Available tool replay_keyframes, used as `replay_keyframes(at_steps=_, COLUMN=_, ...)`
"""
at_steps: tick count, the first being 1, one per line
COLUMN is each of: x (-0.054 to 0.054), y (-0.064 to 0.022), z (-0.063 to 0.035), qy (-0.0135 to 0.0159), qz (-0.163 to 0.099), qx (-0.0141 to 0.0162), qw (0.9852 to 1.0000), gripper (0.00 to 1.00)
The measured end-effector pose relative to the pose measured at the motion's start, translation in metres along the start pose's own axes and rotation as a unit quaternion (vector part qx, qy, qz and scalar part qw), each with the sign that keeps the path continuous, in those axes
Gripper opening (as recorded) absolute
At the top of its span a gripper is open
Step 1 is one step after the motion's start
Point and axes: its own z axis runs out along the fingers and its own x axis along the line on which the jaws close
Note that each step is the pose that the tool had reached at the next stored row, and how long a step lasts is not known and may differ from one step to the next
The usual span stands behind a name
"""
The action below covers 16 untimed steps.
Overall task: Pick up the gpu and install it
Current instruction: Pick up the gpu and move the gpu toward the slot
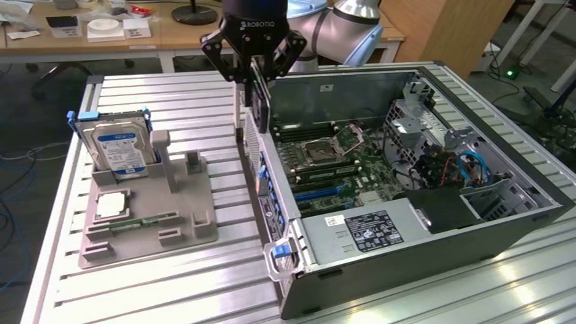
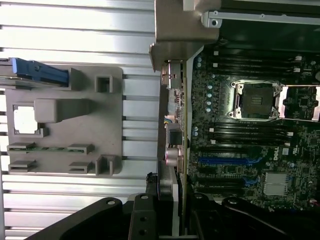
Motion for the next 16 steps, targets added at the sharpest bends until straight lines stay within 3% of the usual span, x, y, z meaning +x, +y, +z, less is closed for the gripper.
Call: replay_keyframes(at_steps=16, x=-0.014, y=-0.0003, z=0.0002, qy=0.0000, qz=0.000, qx=0.0000, qw=1.0000, gripper=0.28)
